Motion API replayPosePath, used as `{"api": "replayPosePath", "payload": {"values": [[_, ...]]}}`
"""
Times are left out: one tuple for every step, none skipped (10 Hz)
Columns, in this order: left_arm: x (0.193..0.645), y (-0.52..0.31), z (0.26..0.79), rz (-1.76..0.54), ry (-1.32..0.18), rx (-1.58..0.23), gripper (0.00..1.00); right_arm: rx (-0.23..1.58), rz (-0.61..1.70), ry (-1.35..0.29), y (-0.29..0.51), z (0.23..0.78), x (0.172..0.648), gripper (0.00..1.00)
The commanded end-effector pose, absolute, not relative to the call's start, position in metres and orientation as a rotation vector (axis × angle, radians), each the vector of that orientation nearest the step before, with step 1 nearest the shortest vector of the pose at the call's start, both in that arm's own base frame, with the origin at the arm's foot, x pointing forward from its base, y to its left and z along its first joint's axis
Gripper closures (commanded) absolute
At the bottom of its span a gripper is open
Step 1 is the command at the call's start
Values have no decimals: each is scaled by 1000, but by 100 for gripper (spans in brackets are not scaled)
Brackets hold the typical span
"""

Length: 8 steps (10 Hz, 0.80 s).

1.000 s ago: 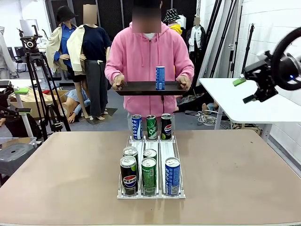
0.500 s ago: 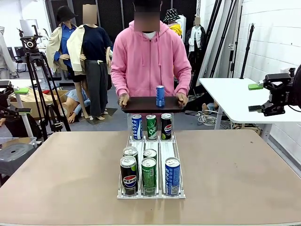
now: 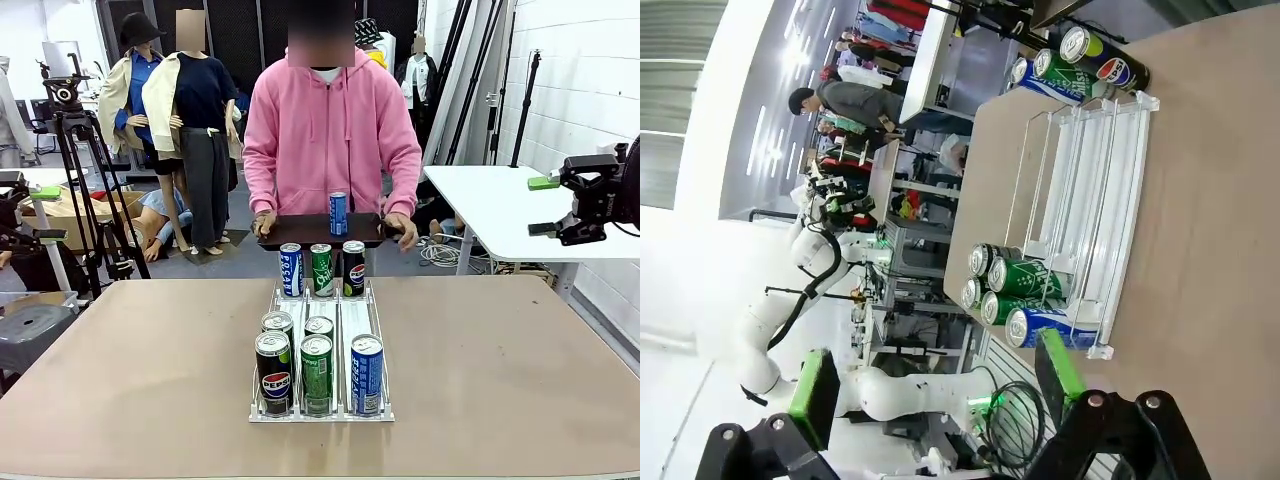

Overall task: Retrieve and hand over the desired beverage to the person.
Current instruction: Pick up another can of the same type that the person held from the Automatic Can Dispenser.

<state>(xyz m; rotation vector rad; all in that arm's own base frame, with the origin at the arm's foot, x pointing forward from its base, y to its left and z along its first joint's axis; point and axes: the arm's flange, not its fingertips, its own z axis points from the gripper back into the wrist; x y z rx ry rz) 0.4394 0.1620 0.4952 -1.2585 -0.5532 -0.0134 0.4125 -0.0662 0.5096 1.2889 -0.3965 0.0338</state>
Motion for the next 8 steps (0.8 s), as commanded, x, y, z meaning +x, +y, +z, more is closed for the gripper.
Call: {"api": "replayPosePath", "payload": {"values": [[437, 162, 496, -20, -553, -1267, 0, 1278, 35, -392, -67, 510, 414, 0], [437, 162, 496, -20, -553, -1267, 0, 1278, 35, -392, -67, 510, 414, 0], [437, 162, 496, -20, -553, -1267, 0, 1278, 35, -392, -67, 510, 414, 0], [437, 162, 496, -20, -553, -1267, 0, 1278, 35, -392, -67, 510, 414, 0], [437, 162, 496, -20, -553, -1267, 0, 1278, 35, -392, -67, 510, 414, 0], [437, 162, 496, -20, -553, -1267, 0, 1278, 35, -392, -67, 510, 414, 0], [437, 162, 496, -20, -553, -1267, 0, 1278, 35, -392, -67, 510, 414, 0], [437, 162, 496, -20, -553, -1267, 0, 1278, 35, -392, -67, 510, 414, 0]]}}
